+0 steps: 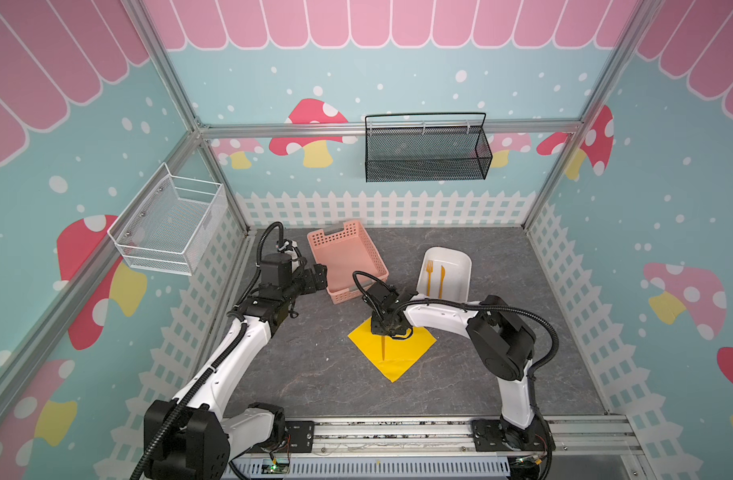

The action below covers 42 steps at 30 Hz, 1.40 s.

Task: Place the utensils on the paper napkin and roll it up
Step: 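Lower the spoon onto the napkin with the right gripper, then open the right gripper and move it back over the white tray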

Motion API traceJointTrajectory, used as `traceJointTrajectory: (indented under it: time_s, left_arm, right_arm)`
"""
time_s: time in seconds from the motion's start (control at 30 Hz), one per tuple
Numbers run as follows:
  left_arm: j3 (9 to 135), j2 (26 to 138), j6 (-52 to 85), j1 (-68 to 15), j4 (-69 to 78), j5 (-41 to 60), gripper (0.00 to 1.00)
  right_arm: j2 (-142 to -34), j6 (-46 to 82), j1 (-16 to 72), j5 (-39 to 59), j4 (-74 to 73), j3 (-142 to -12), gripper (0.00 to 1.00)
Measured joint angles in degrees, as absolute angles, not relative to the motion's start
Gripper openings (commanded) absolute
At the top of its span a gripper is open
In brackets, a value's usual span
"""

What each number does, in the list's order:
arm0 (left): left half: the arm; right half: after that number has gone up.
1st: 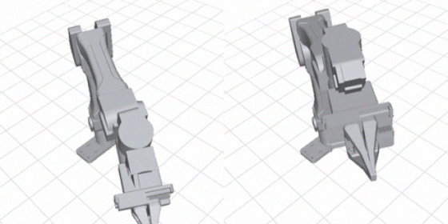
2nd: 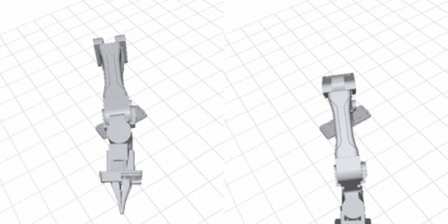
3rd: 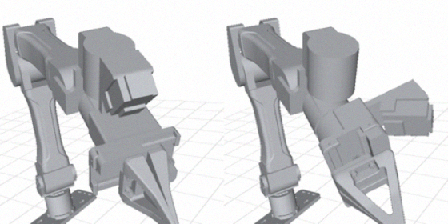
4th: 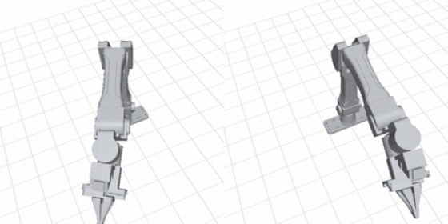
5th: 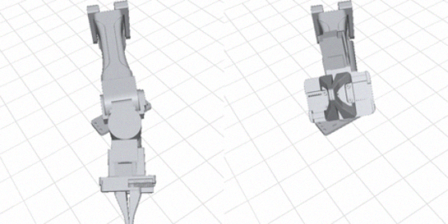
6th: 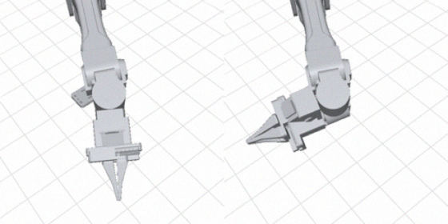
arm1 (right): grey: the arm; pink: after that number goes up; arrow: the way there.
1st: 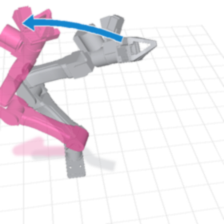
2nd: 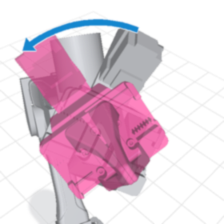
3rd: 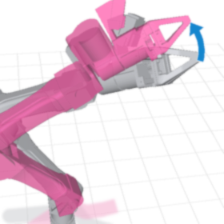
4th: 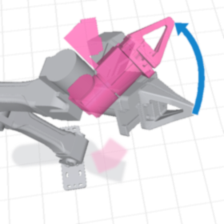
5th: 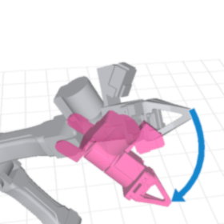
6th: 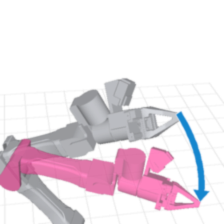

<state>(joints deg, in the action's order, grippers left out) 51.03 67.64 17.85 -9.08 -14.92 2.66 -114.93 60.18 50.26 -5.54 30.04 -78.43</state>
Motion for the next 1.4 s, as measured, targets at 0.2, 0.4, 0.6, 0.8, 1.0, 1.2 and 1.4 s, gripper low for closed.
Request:
traceJointTrajectory:
  time_s: [0.2, 0.4, 0.6, 0.8, 1.0, 1.2, 1.4]
  left_arm:
    - [51.0, 67.7, 17.8, -9.1, -15.0, 2.7, 1.00]
    - [51.0, 68.1, 17.8, -9.1, -15.3, 2.7, 1.00]
    - [51.0, 68.4, 17.8, -9.1, -15.3, 3.1, 1.00]
    - [51.1, 68.4, 17.9, -9.0, -15.3, 3.4, 1.00]
    - [51.2, 68.5, 17.9, -9.0, -15.3, 3.7, 1.00]
    - [51.3, 68.9, 17.9, -8.6, -15.3, 3.8, 1.00]
    - [51.3, 69.0, 17.8, -8.5, -15.3, 3.7, 1.00]
  right_arm:
    - [-115.2, 60.1, 50.3, -5.4, 29.9, -78.7, 0.16]
    - [-115.2, 60.0, 50.3, -5.1, 29.8, -78.9, 0.24]
    - [-115.2, 59.9, 50.3, -5.1, 30.2, -79.5, 0.25]
    - [-115.2, 59.8, 50.3, -5.3, 31.1, -80.3, 0.26]
    - [-114.9, 59.4, 50.2, -6.0, 32.6, -82.6, 0.28]
    - [-112.3, 57.6, 48.6, -7.2, 34.9, -85.2, 0.29]
    - [-110.8, 53.0, 43.4, -7.9, 37.1, -90.2, 0.29]
